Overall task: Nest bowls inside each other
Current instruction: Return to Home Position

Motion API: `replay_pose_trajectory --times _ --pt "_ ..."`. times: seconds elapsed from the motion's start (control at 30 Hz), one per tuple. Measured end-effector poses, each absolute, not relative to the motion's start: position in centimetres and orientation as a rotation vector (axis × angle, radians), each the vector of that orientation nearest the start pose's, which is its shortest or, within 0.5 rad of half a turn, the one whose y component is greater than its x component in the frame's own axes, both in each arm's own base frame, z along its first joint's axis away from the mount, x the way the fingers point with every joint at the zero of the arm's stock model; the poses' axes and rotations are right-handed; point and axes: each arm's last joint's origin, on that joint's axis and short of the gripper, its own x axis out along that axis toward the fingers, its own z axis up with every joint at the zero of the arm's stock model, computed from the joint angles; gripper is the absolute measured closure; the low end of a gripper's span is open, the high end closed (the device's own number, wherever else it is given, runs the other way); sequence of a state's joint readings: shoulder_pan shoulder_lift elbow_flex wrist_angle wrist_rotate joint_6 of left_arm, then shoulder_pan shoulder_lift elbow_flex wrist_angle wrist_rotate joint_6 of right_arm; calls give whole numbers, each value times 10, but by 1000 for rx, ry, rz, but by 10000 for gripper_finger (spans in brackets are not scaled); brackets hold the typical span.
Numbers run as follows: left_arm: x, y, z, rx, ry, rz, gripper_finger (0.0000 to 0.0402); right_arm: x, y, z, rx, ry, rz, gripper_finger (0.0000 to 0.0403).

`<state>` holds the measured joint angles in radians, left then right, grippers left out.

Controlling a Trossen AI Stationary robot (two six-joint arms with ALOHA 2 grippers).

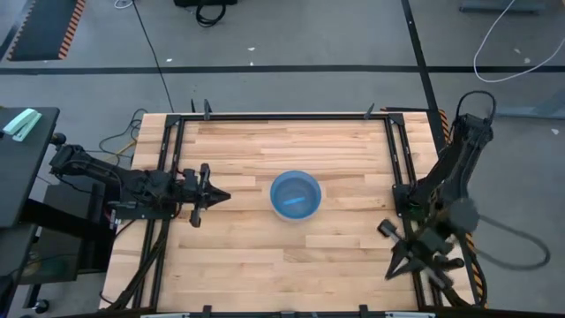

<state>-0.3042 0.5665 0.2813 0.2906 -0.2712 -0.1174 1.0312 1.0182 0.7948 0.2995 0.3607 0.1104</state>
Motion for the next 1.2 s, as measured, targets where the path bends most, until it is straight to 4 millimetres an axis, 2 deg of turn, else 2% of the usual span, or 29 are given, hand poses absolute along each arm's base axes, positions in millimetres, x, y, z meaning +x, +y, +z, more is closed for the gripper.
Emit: replay_pose_trajectory --times 0.1,0.17,0.37,0.6,0.8,1.03,1.2 --pt "140 -37 235 -120 -9 -69 376 116 168 351 184 -67 665 388" --pt "140 -37 235 -122 -5 -89 378 109 153 347 207 -94 662 388" --pt "140 -38 235 -149 -4 -101 373 94 126 291 337 -228 665 388" --pt "141 -39 232 -149 24 -101 365 81 109 260 384 -310 715 388" --pt "147 -43 225 -145 79 -118 375 76 100 234 395 -331 717 388" --pt "150 -43 228 -110 37 -95 374 71 90 218 358 -392 687 388" --pt "150 -30 235 -92 -29 -18 365 73 83 214 342 -414 652 388"
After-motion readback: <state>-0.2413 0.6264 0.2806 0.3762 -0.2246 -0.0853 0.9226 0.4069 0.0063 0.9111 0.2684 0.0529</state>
